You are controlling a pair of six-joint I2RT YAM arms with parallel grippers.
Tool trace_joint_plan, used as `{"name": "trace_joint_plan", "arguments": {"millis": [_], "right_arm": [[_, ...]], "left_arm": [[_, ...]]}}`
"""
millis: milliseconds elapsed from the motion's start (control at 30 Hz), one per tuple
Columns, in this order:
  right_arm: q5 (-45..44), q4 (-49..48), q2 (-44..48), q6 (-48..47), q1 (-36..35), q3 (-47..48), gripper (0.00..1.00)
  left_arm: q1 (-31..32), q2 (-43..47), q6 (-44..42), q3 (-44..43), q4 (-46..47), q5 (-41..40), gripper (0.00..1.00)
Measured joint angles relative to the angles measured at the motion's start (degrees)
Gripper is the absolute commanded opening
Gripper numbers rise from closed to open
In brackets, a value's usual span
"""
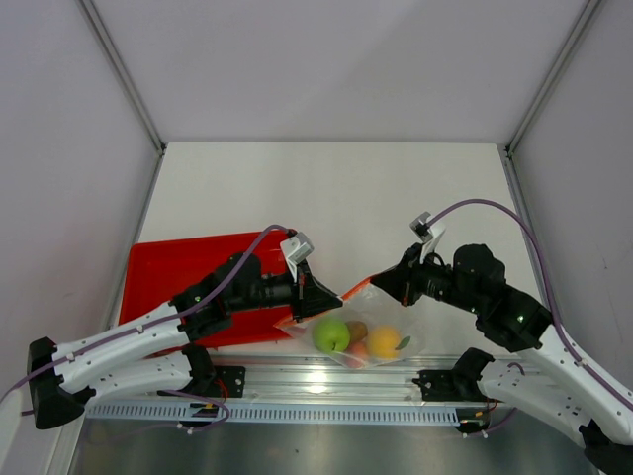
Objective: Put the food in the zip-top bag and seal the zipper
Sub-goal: Zip the zipper food storage bag at the center of the board.
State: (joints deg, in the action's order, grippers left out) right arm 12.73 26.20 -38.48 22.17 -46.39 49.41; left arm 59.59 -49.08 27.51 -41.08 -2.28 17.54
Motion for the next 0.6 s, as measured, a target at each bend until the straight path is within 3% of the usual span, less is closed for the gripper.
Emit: {"name": "trace_joint_plan", "arguments": {"millis": [600], "right_arm": [[-16.1,7.3,4.1,-1.1,0.6,0.0,0.00]], "left_arm": [[0.0,1.6,-0.6,-0.5,-5.9,-2.5,0.01]]}}
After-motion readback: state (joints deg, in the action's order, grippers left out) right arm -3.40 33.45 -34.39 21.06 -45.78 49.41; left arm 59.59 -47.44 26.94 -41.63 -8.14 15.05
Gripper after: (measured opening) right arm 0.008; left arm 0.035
